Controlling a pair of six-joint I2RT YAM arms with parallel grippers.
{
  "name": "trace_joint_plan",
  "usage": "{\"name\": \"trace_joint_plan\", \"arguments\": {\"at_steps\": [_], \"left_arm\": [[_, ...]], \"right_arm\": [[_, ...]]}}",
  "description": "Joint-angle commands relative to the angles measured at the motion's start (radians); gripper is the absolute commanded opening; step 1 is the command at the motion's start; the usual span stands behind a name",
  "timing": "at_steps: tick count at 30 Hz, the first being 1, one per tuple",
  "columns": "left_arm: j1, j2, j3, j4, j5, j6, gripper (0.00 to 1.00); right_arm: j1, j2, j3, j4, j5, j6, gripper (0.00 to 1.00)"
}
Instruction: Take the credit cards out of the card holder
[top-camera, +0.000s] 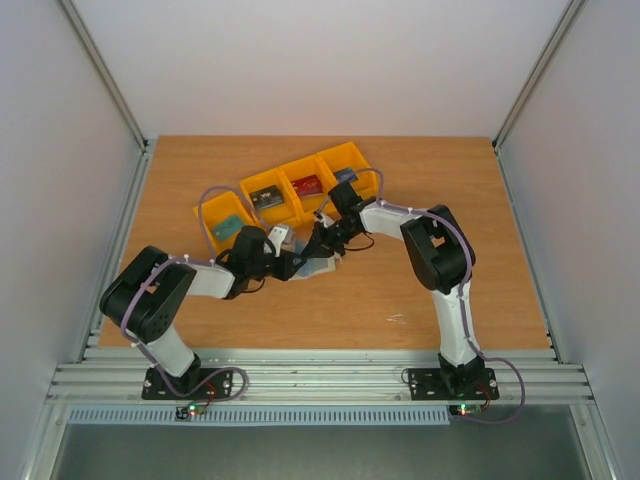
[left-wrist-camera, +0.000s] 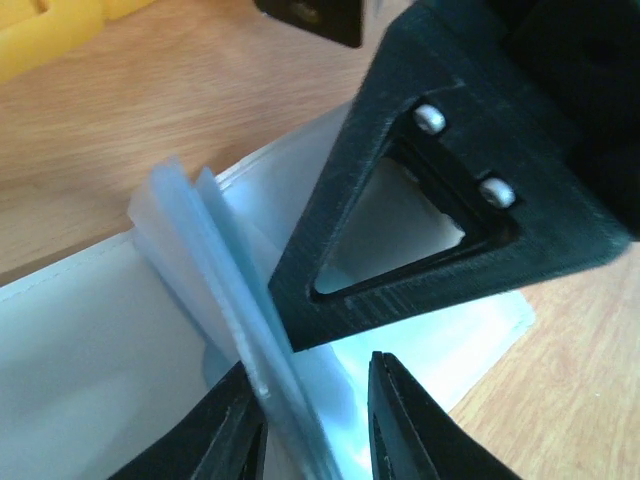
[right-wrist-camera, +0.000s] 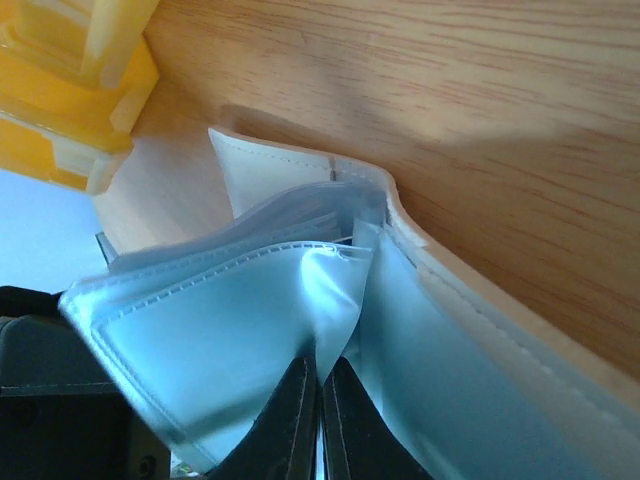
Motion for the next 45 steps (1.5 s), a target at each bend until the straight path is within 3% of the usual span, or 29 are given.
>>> {"name": "trace_joint_plan", "arguments": {"at_steps": [1, 7, 11, 19, 28, 36, 39, 45], "left_arm": [[-0.023, -0.055, 0.01, 0.187, 0.143, 0.04, 0.31], [-0.003, -0.149, -0.012, 0.087, 0.165, 0.038, 0.43], [0.014, -0.2, -0.008, -0.013, 0.137, 0.046, 0.56], [0.062, -0.247, 0.007, -0.103, 0.175, 0.05, 0.72], [0.132, -0.267, 0.032, -0.164, 0.284, 0.054, 0.8], [0.137, -0.286, 0.049, -0.112, 0.423, 0.059, 0.86], [0.148, -0.293, 0.061, -0.059, 0.443, -0.009, 0.88], [0.163, -0.298, 0.048, 0.257, 0.542, -0.231, 0.9]], "right_arm": [[-0.019, -0.063, -0.009, 0.016, -0.035, -0.037, 0.01], [-0.103, -0.168, -0.091, -0.016, -0.071, -0.099, 0.01], [-0.13, -0.2, -0.097, -0.131, -0.085, -0.261, 0.01], [-0.169, -0.278, -0.085, -0.232, -0.085, -0.376, 0.01], [-0.183, -0.356, -0.044, -0.307, -0.172, -0.462, 0.01], [-0.186, -0.44, 0.058, -0.444, -0.253, -0.574, 0.01], [-0.185, -0.457, 0.084, -0.458, -0.271, -0.577, 0.01], [-0.183, -0.49, 0.135, -0.455, -0.325, -0.584, 0.01]]}}
